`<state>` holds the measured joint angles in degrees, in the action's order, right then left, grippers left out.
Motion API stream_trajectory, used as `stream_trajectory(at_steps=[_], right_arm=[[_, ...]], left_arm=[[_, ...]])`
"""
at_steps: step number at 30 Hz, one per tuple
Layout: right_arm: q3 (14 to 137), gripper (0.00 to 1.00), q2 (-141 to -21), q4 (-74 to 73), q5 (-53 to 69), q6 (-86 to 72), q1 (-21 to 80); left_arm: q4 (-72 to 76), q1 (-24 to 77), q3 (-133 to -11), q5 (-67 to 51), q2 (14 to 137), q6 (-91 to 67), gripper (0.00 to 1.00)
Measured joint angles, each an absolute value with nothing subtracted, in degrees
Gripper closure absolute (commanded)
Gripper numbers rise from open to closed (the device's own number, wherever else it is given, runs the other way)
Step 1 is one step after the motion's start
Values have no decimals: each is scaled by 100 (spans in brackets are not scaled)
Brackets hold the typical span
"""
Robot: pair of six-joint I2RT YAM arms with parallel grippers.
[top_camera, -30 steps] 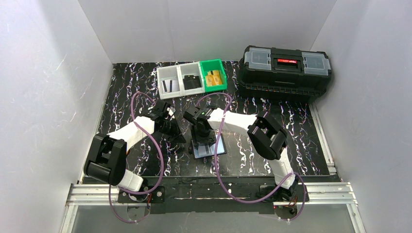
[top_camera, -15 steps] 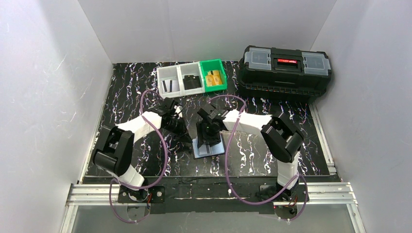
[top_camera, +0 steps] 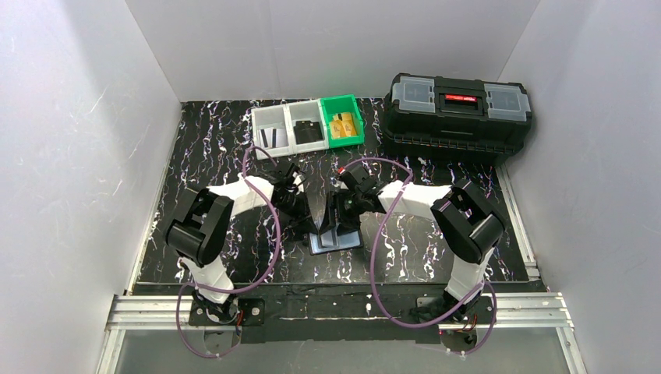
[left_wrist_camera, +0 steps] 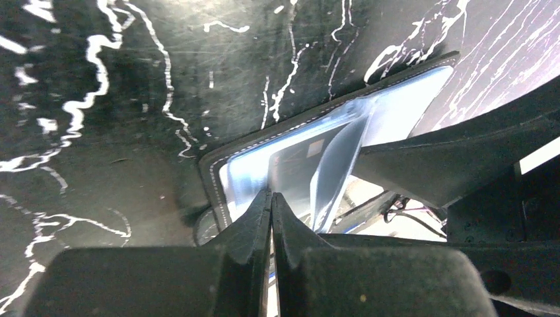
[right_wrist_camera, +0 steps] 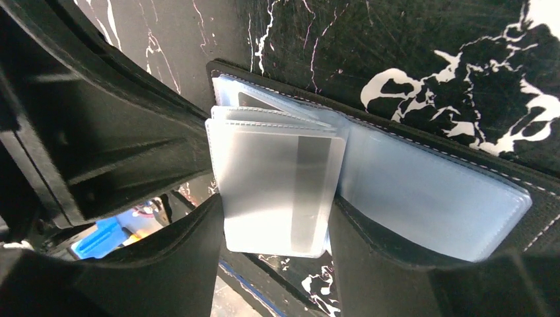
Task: Take the credit cards out of the card holder
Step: Remove the credit card from the card holder.
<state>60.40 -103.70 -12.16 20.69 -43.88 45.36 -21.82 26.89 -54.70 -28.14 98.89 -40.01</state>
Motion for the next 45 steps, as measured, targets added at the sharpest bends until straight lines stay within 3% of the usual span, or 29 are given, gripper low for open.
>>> stream_trajectory(at_steps=[14, 19, 31, 36, 41, 45], right_arm=[[5846, 10, -10040, -1015, 2469, -4530, 4355], [5828, 7, -9675, -1041, 2523, -4554, 4268], [5496, 7, -8755, -1758, 1855, -4484, 3907], [5242, 13, -8569, -2110, 1518, -4480, 3857], [5153, 24, -8239, -2305, 1361, -4477, 3830], [5153, 37, -8256, -2200, 1542, -4477, 3826]], left_arm=[[-1833, 2919, -5520, -2950, 9931, -4261, 100], [-1778, 3006, -5601, -3015, 9933, -4316, 100], [-1695, 3332, -6073, -3114, 10158, -4401, 100], [-1671, 3531, -6300, -3129, 10499, -4423, 100], [-1874, 3588, -6425, -2989, 10545, -4403, 100], [-2209, 3566, -6469, -2539, 10324, -4274, 100]])
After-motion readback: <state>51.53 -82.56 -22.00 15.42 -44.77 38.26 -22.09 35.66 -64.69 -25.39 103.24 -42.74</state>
